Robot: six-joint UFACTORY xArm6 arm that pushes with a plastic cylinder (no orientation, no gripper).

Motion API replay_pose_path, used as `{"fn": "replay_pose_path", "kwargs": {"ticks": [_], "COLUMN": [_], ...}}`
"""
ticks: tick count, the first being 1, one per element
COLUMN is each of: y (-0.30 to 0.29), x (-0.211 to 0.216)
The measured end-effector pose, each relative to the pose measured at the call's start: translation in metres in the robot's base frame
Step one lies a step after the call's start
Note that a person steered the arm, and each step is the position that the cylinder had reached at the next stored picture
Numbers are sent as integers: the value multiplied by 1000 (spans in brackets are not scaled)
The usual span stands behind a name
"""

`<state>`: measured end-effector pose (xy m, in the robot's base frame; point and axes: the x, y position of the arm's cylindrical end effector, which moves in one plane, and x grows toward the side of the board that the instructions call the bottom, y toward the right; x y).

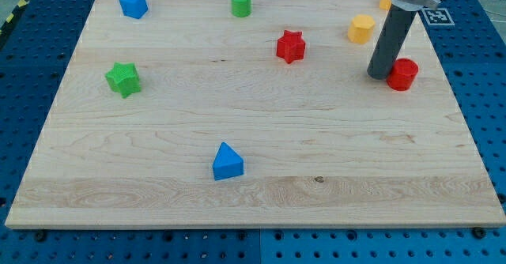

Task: Move the arm diagonally between the yellow blocks

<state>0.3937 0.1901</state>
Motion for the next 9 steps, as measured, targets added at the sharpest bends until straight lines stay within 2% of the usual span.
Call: {"fn": "replay_pose_path", "kwargs": {"ticks": [2, 3, 9], "y": [16, 7, 38], "x": [2, -30, -104]}}
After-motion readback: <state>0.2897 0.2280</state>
